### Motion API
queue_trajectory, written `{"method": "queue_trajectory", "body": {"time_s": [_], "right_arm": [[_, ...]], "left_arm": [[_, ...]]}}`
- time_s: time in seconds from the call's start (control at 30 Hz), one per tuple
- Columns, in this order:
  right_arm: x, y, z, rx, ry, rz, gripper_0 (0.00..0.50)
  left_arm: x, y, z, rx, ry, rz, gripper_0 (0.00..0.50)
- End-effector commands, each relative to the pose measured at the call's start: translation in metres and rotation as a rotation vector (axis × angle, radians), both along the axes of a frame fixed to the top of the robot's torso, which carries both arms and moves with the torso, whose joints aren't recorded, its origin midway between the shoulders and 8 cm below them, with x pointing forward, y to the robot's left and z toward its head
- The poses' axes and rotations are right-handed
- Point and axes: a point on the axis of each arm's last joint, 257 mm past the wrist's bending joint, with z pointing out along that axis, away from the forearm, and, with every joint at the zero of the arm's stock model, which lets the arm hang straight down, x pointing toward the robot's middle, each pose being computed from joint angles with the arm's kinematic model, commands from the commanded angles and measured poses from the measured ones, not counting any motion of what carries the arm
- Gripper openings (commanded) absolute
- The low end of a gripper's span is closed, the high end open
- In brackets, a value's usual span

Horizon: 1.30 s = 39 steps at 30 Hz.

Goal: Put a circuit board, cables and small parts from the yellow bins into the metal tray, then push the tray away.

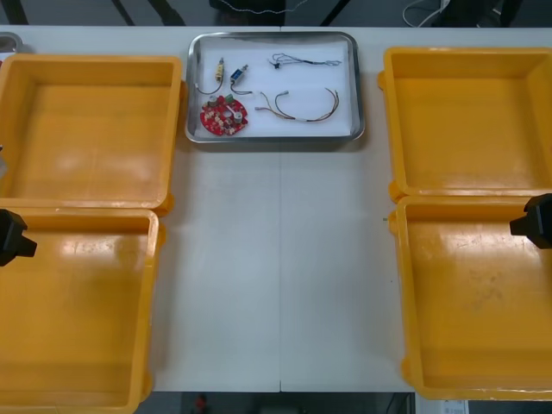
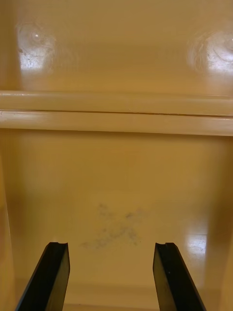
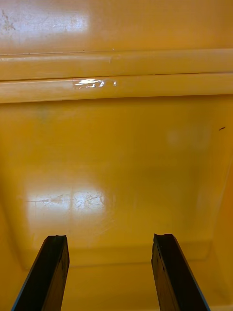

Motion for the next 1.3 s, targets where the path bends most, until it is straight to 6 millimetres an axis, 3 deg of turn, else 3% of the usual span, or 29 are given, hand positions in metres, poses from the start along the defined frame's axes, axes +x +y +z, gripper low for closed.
{"method": "queue_trajectory", "body": {"time_s": [0.03, 1.3], "right_arm": [[-0.0044, -0.0085, 0.0087, -0.024, -0.015, -0.029, 0.5], [-0.0044, -0.0085, 0.0087, -0.024, -0.015, -0.029, 0.5]], "left_arm": [[-0.0045, 0.0138, 0.0124, 0.08, -0.012, -0.074, 0.5], [-0.0045, 0.0138, 0.0124, 0.08, -0.012, -0.074, 0.5]]}}
